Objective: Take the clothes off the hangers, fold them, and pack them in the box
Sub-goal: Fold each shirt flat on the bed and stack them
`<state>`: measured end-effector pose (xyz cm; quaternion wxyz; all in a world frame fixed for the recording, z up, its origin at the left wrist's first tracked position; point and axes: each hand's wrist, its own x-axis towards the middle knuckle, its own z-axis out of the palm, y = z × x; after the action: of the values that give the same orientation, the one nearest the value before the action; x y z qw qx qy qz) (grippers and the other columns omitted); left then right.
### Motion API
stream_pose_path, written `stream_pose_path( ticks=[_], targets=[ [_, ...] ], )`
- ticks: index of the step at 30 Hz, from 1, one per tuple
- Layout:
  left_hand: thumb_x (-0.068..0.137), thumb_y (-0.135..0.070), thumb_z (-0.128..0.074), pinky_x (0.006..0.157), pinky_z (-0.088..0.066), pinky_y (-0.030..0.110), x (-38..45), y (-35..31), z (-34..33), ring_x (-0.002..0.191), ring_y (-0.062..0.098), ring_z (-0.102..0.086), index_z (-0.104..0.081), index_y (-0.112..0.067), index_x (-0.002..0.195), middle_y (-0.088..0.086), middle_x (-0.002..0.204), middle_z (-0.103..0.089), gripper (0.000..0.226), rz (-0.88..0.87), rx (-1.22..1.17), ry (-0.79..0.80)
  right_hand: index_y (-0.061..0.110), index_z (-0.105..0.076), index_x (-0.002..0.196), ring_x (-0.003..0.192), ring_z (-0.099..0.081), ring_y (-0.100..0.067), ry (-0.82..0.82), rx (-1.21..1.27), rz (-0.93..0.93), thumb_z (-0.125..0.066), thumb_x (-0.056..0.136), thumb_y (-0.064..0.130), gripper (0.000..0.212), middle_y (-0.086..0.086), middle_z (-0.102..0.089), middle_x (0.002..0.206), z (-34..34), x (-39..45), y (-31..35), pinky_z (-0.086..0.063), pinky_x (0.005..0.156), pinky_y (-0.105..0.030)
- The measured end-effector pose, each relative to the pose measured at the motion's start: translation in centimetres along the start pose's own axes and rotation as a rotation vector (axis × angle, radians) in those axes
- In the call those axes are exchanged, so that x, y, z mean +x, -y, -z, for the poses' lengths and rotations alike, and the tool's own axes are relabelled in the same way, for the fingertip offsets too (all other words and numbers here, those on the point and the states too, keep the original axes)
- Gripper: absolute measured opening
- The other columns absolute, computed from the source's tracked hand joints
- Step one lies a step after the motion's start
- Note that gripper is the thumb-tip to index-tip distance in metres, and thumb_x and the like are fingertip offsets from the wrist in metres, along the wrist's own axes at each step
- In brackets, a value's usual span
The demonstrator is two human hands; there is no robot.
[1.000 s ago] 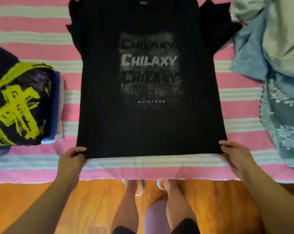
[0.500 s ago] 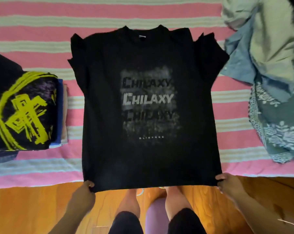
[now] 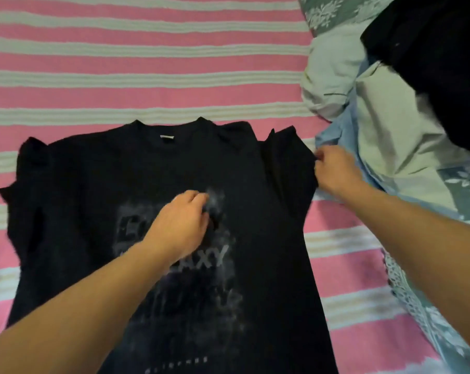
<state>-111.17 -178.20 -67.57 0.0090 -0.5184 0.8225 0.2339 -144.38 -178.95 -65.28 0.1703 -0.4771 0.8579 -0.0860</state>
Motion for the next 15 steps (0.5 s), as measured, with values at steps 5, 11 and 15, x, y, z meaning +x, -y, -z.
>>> stream_pose_path(
  ticks=[5,11,15],
  targets=[
    [0.106,-0.049,-0.033,0.127,-0.008,0.043,10.4,-1.7,-6.4,0.157,0.028,-0.002,-0.006,-0.018,0.163,0.008,0.170,-0.005,0.070,0.053,0.009,-0.083,-0.001,-0.050,0.133,0.125,-0.051,-0.042,0.070,-0.167,-0.081,-0.068,0.089,0.052,0.071,-0.025,-0.053,0.134,-5.3,8.3,1.7,-0.043,0.101,-0.044],
    [0.095,-0.069,-0.008,0.125,0.009,0.044,10.6,-1.9,-8.2,0.154,0.023,0.021,0.022,-0.049,0.154,0.005,0.169,0.017,0.069,0.110,0.086,0.008,0.006,-0.062,0.115,0.111,-0.061,-0.040,-0.067,0.012,-0.128,-0.062,0.094,0.022,0.026,-0.019,-0.064,0.119,-2.1,8.2,1.6,-0.045,0.079,-0.037],
    [0.090,-0.080,-0.013,0.125,0.002,0.053,11.3,-3.7,-5.5,0.155,0.032,0.016,0.025,-0.067,0.143,0.011,0.168,0.013,0.066,0.165,0.135,0.177,0.003,-0.061,0.119,0.113,-0.059,-0.042,-0.217,0.164,-0.328,-0.062,0.096,0.030,0.035,-0.023,-0.064,0.121,1.6,3.1,-5.6,-0.046,0.091,-0.042]
  ],
)
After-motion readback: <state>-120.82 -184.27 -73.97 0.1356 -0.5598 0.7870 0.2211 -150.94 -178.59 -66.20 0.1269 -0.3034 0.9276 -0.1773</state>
